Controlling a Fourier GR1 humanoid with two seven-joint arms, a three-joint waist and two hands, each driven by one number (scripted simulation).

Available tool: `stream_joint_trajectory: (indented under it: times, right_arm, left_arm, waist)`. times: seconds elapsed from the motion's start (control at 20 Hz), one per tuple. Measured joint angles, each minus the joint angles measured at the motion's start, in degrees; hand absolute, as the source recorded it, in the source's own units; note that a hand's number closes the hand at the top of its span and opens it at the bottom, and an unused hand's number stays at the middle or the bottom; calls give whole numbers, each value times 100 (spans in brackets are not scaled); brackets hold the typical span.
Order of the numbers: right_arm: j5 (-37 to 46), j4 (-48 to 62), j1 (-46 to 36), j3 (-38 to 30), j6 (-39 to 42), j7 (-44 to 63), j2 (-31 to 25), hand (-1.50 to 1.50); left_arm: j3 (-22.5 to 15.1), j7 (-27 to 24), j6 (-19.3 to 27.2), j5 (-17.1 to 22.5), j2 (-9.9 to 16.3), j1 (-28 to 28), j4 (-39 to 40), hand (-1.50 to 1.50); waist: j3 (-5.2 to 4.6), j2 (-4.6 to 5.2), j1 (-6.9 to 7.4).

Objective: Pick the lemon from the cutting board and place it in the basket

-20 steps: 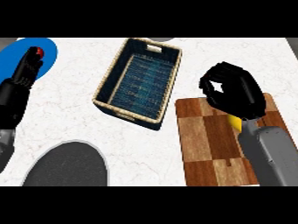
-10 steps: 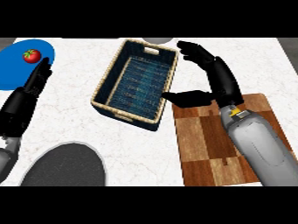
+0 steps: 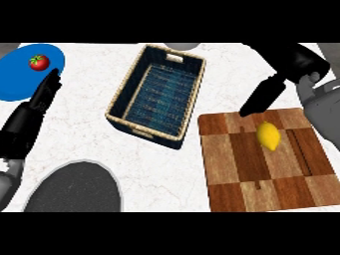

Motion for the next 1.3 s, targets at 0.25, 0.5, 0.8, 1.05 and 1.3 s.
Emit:
stream_joint_trajectory:
  times: [0.25, 0.5, 0.8, 1.05, 1.3]
  right_arm:
    - [-770, 396, -666, 58, 1860, 558, -342, -150]
    - [-1063, 915, -958, 36, 2758, 757, -357, -150]
    - [-762, 1262, -787, -37, 3200, 472, -385, -150]
    - [-367, 1402, -644, -106, 3415, 192, -284, -150]
    - [225, 1495, -243, 88, 3471, -100, -113, -150]
  left_arm:
    - [32, -25, -8, -27, -65, -29, 42, 0]
    - [35, 86, 50, -167, -158, -6, -131, 0]
    - [143, 143, -19, -302, -269, 64, -205, 0]
    - [316, 202, -170, -382, -326, 41, -178, 0]
    - [426, 215, -246, -471, -389, 107, -264, 0]
  waist:
    - [16, 41, 6]
    - [29, 53, -3]
    - [38, 63, -26]
    - [40, 65, -37]
    - [41, 66, -36]
